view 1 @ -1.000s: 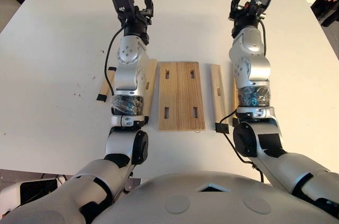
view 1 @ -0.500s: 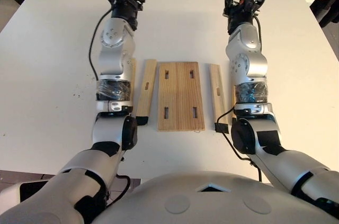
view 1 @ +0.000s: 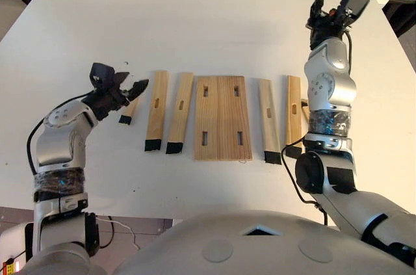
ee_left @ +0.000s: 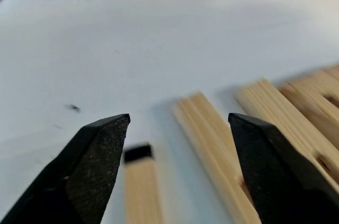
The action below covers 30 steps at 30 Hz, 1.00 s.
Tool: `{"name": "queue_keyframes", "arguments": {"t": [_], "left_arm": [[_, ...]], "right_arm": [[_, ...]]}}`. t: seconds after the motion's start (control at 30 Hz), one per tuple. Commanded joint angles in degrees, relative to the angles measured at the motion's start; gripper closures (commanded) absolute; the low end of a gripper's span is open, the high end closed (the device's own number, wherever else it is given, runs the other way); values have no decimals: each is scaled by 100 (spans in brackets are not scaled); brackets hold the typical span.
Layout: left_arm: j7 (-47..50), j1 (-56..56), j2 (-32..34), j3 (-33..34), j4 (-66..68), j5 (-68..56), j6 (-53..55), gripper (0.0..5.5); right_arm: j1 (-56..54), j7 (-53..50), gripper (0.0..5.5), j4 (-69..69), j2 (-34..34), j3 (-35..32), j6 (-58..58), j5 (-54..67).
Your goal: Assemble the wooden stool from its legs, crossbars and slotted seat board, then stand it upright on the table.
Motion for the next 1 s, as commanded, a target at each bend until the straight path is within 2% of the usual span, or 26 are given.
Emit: {"name": "queue_keyframes", "arguments": {"t": [0.03,0.3,0.63,1.0], "left_arm": [[35,271,106,83,204,121,-123,205],[44,458,110,107,455,194,-350,205],[-179,596,466,-89,1089,523,-314,205],[-715,654,781,-240,1581,528,-469,358]], "right_arm": [[289,-54,243,-187,-18,-29,109,12],[606,-152,243,-375,10,-47,87,-2],[801,-312,243,-474,89,-116,4,19],[1110,-434,245,-652,229,-117,-10,21]]}}
